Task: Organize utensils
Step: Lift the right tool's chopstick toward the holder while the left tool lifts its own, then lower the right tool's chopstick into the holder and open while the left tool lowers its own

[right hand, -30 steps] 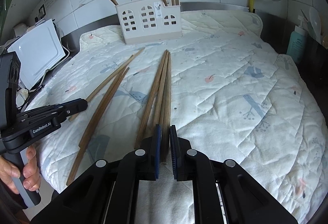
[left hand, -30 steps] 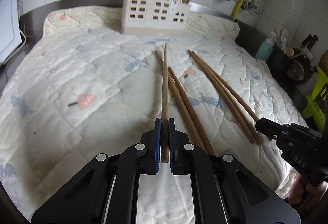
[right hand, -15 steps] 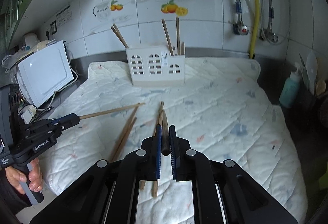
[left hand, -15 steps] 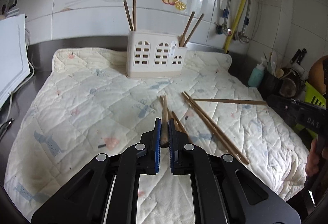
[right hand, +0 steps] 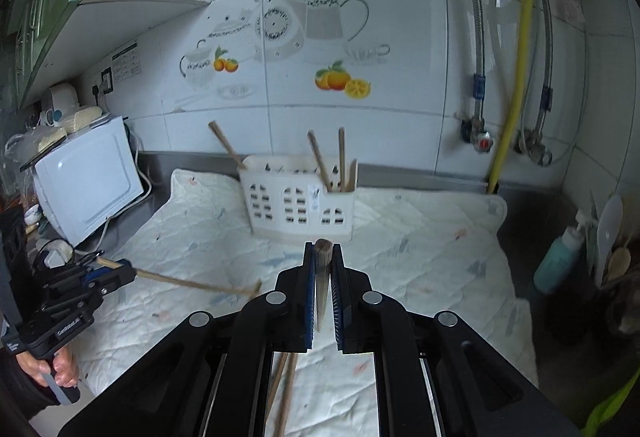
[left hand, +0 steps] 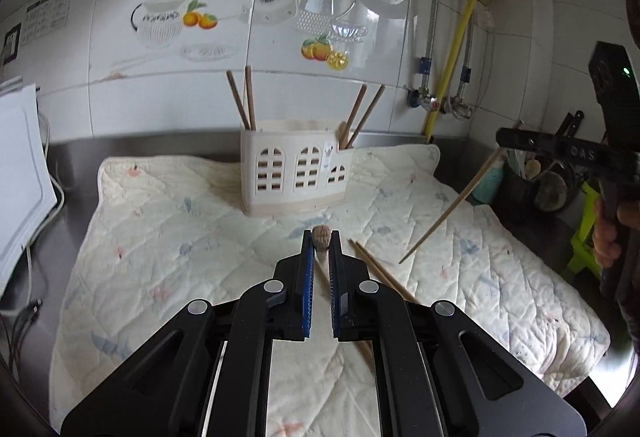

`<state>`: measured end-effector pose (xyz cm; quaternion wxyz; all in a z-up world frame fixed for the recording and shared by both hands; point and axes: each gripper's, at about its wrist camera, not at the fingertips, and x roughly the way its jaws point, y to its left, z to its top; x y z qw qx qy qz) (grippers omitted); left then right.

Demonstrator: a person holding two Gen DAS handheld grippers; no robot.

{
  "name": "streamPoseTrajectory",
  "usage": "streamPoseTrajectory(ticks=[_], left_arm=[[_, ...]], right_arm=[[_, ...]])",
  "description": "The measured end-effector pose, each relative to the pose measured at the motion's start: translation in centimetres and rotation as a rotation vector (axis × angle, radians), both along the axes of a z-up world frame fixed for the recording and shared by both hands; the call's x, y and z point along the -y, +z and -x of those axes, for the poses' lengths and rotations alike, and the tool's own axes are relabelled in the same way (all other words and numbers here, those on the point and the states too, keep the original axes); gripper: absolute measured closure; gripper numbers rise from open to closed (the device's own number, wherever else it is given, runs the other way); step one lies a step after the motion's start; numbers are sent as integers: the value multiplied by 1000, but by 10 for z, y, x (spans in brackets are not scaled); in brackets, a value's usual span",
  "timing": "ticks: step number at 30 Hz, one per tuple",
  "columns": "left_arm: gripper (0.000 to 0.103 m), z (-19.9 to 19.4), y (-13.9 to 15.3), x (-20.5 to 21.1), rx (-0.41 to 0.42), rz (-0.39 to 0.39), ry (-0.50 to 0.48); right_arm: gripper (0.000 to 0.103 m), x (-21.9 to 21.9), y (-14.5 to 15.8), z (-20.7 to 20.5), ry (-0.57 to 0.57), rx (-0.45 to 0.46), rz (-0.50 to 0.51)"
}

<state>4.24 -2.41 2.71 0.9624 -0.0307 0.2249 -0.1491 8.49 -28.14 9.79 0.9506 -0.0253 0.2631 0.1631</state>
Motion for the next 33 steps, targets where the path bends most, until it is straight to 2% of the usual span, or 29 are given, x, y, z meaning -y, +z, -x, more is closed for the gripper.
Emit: streamPoseTrajectory(ticks=[9, 17, 23, 33], left_arm=[[98, -28, 27, -1, 19, -23, -13], [98, -53, 52, 1, 54, -50, -19], [97, -73, 85, -1, 128, -43, -7], [98, -110, 144, 5, 272, -49, 32]], right_arm=[[96, -1, 57, -60, -44, 95, 16], [96, -8, 90, -118, -75, 142, -19], [96, -20, 85, -161, -67, 114, -56], [95, -39, 44, -197, -58, 18, 21]])
